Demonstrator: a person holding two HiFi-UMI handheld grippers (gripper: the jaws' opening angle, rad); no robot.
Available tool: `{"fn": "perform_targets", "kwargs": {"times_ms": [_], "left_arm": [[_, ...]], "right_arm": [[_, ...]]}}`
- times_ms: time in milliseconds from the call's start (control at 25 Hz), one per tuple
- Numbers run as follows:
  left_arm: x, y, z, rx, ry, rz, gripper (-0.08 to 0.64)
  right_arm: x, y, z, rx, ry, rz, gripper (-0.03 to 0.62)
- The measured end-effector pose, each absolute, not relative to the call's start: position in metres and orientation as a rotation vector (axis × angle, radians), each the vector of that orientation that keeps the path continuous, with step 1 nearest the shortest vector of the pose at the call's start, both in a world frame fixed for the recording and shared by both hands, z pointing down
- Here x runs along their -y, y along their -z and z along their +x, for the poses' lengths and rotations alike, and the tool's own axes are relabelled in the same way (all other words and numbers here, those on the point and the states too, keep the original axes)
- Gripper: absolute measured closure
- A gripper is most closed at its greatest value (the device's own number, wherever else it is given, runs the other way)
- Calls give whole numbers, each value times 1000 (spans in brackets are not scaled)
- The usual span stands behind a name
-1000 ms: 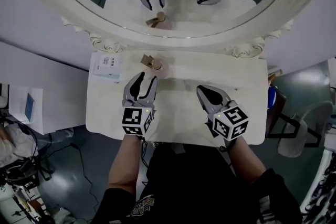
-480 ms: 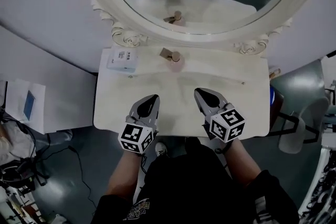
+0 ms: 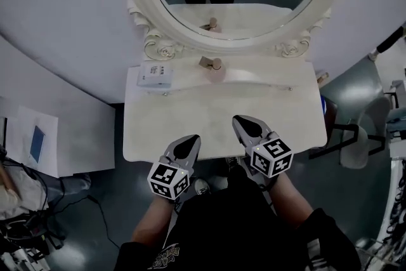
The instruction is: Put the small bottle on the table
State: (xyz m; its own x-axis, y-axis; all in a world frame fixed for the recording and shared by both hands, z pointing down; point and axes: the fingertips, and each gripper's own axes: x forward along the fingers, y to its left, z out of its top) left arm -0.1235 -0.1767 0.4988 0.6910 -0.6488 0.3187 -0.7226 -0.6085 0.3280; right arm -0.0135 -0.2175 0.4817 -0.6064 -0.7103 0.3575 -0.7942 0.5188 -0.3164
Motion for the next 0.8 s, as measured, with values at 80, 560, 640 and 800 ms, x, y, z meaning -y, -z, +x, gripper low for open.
{"fn": "perform_targets", "kwargs": {"times_ms": [80, 560, 640, 800], "left_arm": [[165, -497, -123, 1023, -235, 2488, 560], [95, -496, -108, 803, -301, 2588, 560], [83, -496, -105, 790, -325, 2596, 560], [68, -494, -104, 812, -380, 2609, 560]], "right_arm": [[205, -478, -15, 2567, -670, 1324, 563], [117, -483, -10, 2491, -713, 1506, 564], [109, -482, -11, 2494, -709, 1497, 564], [103, -478, -12, 2516, -695, 1459, 564]]}}
